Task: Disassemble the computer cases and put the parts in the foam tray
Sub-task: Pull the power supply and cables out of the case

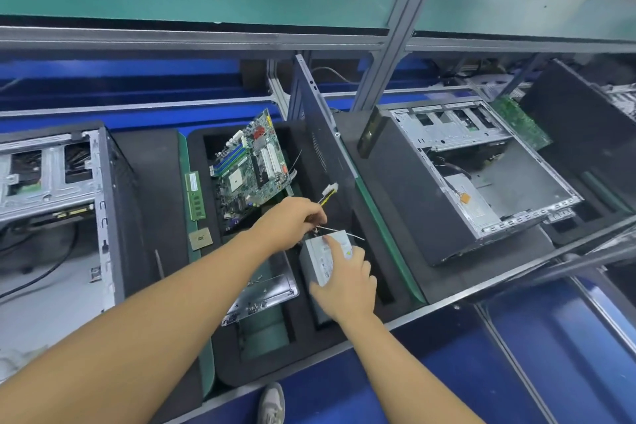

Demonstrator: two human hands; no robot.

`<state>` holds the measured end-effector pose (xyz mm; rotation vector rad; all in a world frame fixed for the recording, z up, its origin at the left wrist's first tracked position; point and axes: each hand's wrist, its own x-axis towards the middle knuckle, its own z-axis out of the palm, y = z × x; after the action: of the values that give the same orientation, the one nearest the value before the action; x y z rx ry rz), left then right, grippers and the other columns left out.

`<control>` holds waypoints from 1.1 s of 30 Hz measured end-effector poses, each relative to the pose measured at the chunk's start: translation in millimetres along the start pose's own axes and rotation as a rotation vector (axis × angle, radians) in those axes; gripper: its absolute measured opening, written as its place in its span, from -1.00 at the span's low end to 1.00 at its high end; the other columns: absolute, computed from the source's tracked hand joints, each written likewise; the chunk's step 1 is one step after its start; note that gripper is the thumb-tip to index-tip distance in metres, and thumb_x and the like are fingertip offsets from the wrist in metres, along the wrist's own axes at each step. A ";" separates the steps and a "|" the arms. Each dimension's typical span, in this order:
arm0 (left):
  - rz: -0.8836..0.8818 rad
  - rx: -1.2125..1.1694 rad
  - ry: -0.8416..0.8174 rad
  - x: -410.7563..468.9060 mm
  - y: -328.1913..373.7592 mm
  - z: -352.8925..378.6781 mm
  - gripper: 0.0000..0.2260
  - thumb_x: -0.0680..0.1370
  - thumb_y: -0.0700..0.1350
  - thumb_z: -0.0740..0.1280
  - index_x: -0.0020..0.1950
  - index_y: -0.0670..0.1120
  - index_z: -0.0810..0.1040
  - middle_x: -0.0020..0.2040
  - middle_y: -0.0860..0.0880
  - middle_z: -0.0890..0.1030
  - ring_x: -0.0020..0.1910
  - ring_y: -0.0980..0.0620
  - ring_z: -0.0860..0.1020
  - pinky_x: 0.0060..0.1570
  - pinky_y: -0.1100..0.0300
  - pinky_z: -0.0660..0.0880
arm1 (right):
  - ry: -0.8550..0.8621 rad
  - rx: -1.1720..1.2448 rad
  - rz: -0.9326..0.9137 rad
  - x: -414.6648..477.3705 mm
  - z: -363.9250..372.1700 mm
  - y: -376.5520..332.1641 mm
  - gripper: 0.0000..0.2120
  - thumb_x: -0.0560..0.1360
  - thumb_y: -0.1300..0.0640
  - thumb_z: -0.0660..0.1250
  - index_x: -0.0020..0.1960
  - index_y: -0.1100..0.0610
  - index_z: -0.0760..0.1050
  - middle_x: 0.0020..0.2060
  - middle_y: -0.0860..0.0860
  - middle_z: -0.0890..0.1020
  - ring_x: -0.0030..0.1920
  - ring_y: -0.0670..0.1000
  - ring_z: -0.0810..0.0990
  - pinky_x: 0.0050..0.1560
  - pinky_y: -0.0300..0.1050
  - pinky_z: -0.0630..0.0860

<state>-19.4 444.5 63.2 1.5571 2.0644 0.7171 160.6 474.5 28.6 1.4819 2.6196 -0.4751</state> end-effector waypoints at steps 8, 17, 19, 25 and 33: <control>-0.130 -0.035 -0.047 6.2 -12.7 14.9 -0.74 0.57 -0.30 0.27 0.06 0.02 0.65 0.09 0.05 0.66 0.09 0.03 0.60 0.16 0.07 0.51 | -0.051 0.020 0.030 9.9 30.7 2.0 -0.15 0.39 -0.19 0.39 0.53 -0.28 -0.03 0.36 0.05 0.21 0.20 0.12 0.36 0.18 0.03 0.38; -0.268 -0.119 0.024 2.7 -19.5 11.2 -0.74 0.58 -0.24 0.23 0.09 0.05 0.62 0.19 0.02 0.59 0.12 -0.05 0.56 0.20 0.01 0.47 | -0.059 -0.039 -0.036 10.9 40.3 13.0 -0.12 0.39 -0.25 0.33 0.54 -0.27 -0.10 0.38 0.08 0.17 0.16 0.14 0.38 0.13 0.04 0.41; -0.335 -0.162 0.024 0.1 -20.6 7.7 -0.74 0.57 -0.25 0.22 0.09 0.06 0.59 0.19 -0.04 0.59 0.04 -0.08 0.57 0.10 0.07 0.50 | -0.064 -0.061 -0.056 9.8 41.1 15.6 -0.12 0.41 -0.27 0.30 0.56 -0.26 -0.13 0.48 0.13 0.08 0.29 0.18 0.32 0.24 0.07 0.35; -0.422 -0.253 0.060 -25.1 -23.1 -20.6 -0.64 0.58 -0.25 0.21 0.33 0.00 0.54 0.30 -0.06 0.52 -0.11 0.01 0.53 -0.25 0.31 0.43 | 0.199 0.052 -0.158 -4.5 24.3 -17.9 -0.58 0.45 -0.05 0.40 0.27 0.04 0.49 0.41 0.16 0.36 0.32 0.21 0.39 0.26 0.14 0.34; -0.435 -0.591 0.268 -117.3 -25.3 -82.4 -0.81 0.64 -0.23 0.21 0.03 0.03 0.56 -0.13 0.01 0.72 -0.16 0.01 0.71 -0.06 0.02 0.59 | 0.046 0.478 -0.352 -13.4 -8.4 -108.1 -0.88 0.58 0.09 0.24 -0.13 -0.03 0.41 -0.39 -0.09 0.49 -0.31 0.01 0.48 -0.25 0.01 0.43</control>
<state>-59.8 314.6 115.0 0.6907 2.0067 1.2608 76.4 414.3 63.6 1.1216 2.9536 -1.1829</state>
